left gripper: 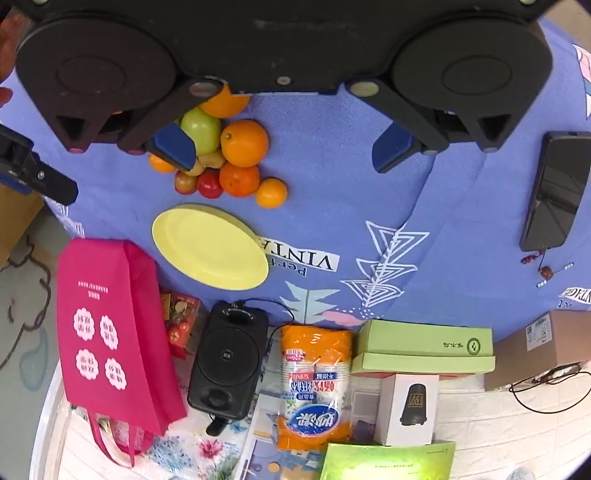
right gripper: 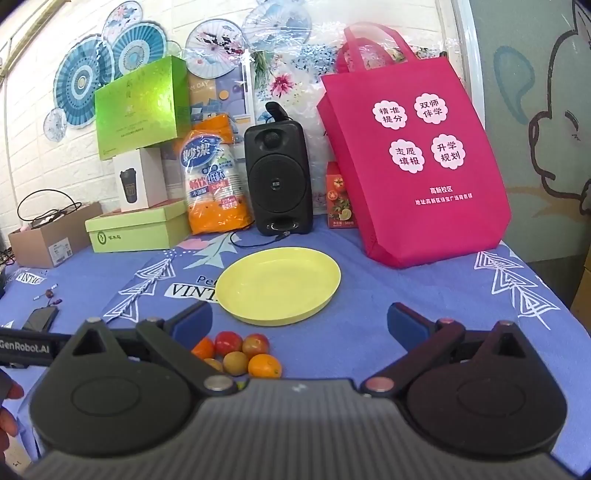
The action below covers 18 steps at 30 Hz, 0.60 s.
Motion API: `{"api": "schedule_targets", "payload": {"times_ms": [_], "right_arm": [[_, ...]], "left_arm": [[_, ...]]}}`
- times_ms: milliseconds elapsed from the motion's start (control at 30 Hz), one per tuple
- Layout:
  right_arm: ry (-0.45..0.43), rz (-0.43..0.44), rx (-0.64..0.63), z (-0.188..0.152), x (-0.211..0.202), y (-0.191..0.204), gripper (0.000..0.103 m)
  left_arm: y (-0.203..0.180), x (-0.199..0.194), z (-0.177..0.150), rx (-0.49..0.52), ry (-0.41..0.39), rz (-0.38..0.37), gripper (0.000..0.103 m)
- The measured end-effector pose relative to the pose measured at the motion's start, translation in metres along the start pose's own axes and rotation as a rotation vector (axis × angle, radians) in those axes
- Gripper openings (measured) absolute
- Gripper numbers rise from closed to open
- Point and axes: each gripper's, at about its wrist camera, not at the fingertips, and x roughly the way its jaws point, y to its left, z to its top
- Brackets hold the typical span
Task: Organize fruits
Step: 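Move both grippers toward the fruit pile beside the yellow plate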
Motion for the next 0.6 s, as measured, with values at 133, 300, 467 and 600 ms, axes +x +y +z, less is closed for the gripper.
{"api": "schedule_targets", "payload": {"times_ms": [133,300,467,600], "right_arm": [[0.007,-0.015,0.004,-0.002,0.002,-0.006,0.103],[0.018,-0.009,0.010,-0.002,0.002,-0.005,0.103],[0.014,0.005,0.006,-0.004,0.003,-0.004,0.103],[0.022,0.001,0.000,-0.005,0.003,-0.006,0.103]], "left_arm": [[-0.005,-0.002,-0.001,0.051,-0.022,0.063,0.103],[-0.011,-0.004,-0.002,0.085,-0.036,0.050,0.103],[-0.013,-0.002,-0.006,0.109,-0.035,0.063,0.103],[-0.016,-0.003,-0.008,0.112,-0.048,0.064,0.103]]}}
